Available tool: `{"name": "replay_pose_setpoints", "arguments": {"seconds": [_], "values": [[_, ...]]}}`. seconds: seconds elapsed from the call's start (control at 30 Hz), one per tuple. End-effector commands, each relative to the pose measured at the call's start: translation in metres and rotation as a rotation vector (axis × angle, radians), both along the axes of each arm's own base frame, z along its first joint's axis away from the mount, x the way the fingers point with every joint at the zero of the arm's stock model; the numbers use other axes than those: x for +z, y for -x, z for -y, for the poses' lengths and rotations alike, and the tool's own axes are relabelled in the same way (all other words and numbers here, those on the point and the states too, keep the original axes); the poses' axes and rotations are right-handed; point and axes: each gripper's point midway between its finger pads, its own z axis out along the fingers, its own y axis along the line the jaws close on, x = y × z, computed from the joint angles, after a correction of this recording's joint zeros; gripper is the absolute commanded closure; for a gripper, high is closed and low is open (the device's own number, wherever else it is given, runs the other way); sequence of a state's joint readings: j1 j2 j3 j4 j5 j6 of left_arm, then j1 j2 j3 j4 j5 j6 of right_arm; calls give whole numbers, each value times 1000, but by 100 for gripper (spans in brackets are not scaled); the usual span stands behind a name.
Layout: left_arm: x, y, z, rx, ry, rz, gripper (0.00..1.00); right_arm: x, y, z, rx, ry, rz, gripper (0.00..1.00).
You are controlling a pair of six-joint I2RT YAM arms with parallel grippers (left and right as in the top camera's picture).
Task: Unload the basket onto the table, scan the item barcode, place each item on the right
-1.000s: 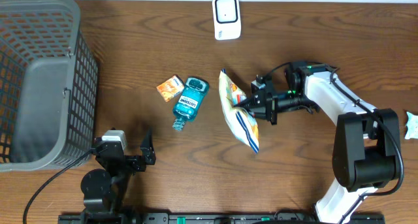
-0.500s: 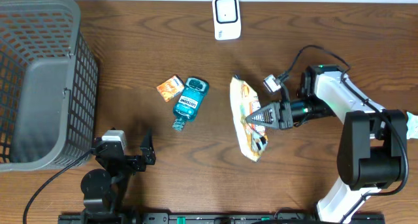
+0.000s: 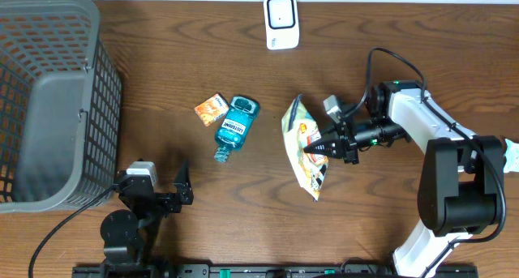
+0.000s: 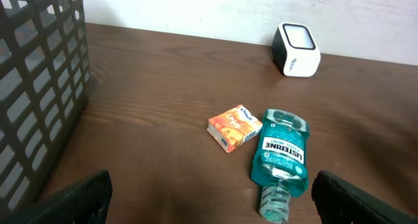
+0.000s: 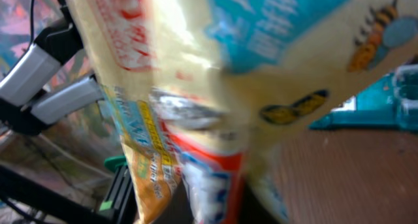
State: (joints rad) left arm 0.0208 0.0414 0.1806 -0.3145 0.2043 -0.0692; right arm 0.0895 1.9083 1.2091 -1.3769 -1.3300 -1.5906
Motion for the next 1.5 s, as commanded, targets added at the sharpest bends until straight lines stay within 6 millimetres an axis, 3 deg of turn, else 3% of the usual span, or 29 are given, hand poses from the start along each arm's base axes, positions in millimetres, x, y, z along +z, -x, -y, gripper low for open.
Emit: {"name": "replay_pose_setpoints", "arguments": {"seconds": [0.0,0.23,0.37,0.4,0.6,0.73,1.0,1.07,1.23,1.3,1.47], "values": [[7,1,0,-7,-18,19,2,-11,5,-4,15,99,-132,1],[7,1,0,-7,-18,19,2,-16,-15,-5,-79,267,-367,1],[7,1,0,-7,-18,19,2,-21,-25,-12,-124,464,-436,1],[7,1,0,-7,-18,19,2,-28,-29,-21,-156,585,-440,1],[7,1,0,-7,-18,19,2,-49,-31,-59,-288,946,-292,1],[7,1,0,-7,-18,19,2,-70,-31,-62,-463,1207,-107,1],[7,1,0,-7,-18,19,2,-78,-16,-76,-539,1298,6,1],[7,1,0,-7,-18,19,2,-79,-21,-70,-591,1329,34,20],[7,1,0,-7,-18,19,2,-88,-31,-56,-706,1382,40,91],[7,1,0,-7,-18,19,2,-96,-29,-54,-709,1401,22,98],[7,1,0,-7,-18,19,2,-128,-20,-46,-692,1466,-12,99]]}}
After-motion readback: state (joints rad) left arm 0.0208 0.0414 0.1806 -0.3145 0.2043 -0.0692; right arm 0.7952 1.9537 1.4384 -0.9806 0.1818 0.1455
